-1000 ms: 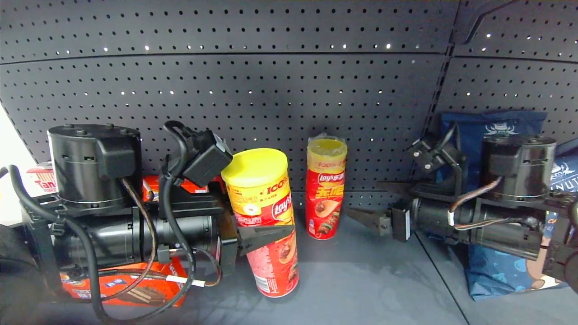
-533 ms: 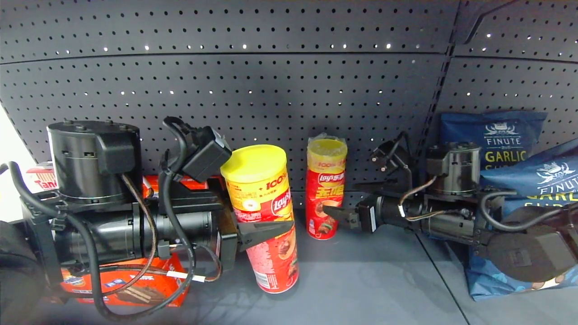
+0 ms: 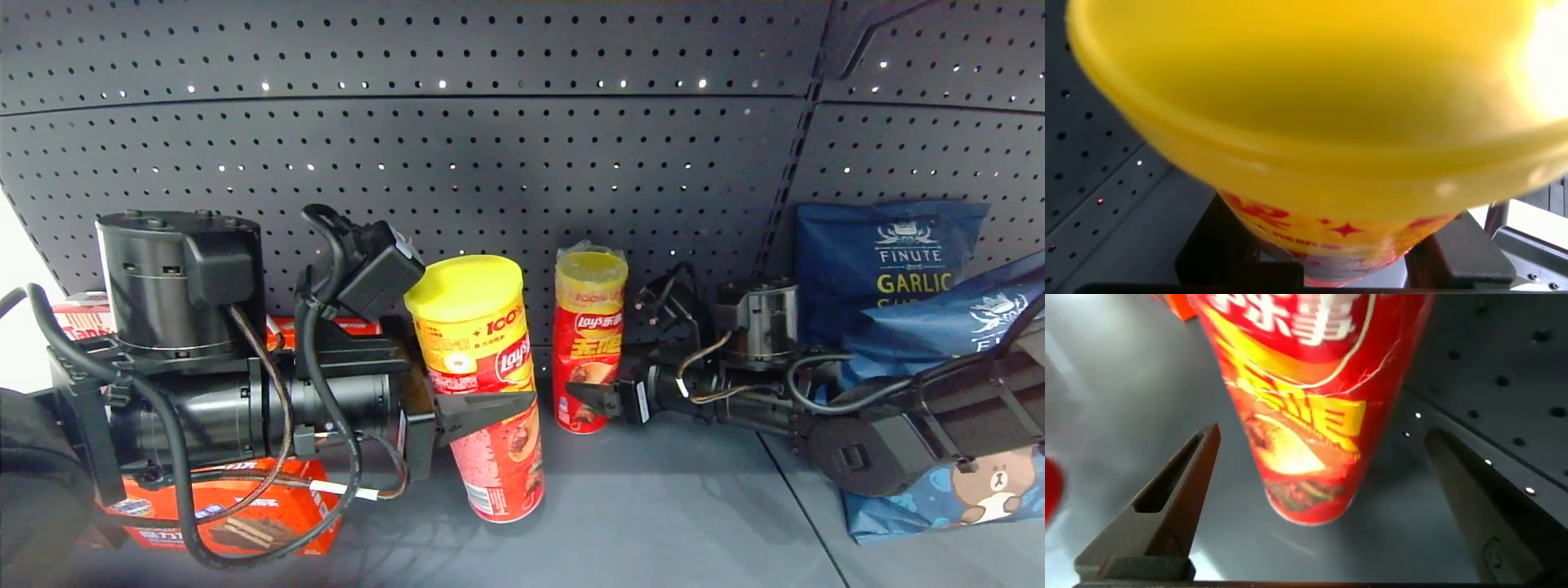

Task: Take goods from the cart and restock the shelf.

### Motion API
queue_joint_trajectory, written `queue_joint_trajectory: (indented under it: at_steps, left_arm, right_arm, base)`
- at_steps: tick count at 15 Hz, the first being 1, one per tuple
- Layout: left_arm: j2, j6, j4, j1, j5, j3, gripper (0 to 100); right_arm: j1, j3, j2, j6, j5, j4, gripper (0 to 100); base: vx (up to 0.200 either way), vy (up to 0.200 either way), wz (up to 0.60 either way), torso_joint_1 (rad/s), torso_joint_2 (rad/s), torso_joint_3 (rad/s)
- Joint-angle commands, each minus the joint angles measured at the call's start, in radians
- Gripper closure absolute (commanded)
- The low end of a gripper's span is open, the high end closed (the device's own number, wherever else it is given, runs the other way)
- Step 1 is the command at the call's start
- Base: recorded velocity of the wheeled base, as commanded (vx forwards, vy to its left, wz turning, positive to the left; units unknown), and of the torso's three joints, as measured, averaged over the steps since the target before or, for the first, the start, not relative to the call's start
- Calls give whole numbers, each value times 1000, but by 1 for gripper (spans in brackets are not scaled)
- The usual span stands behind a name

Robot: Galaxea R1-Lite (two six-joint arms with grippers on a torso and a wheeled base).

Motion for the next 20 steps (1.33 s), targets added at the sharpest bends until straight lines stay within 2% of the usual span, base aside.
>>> queue_joint_trajectory:
  at_steps: [1, 11, 13, 14, 20]
  left_arm:
    - [3, 0, 1, 1, 0, 2, 100]
    - [9, 1, -1, 21, -2, 2, 100]
    - [12, 1, -1, 21, -2, 2, 100]
    - [12, 1, -1, 22, -2, 2, 100]
    - [12, 1, -1, 30, -3, 7, 100]
  right_arm:
    - [2, -23, 45, 0, 1, -4, 0]
    - [4, -86, 144, 5, 4, -39, 0]
    - [10, -99, 171, 6, 39, -88, 0]
    - [11, -99, 174, 3, 48, -102, 100]
    - [37, -37, 107, 3, 42, -100, 100]
  base:
    - [0, 0, 0, 0, 0, 0]
    - [0, 0, 0, 0, 0, 0]
    - [0, 0, 0, 0, 0, 0]
    - [0, 0, 0, 0, 0, 0]
    - [0, 0, 0, 0, 0, 0]
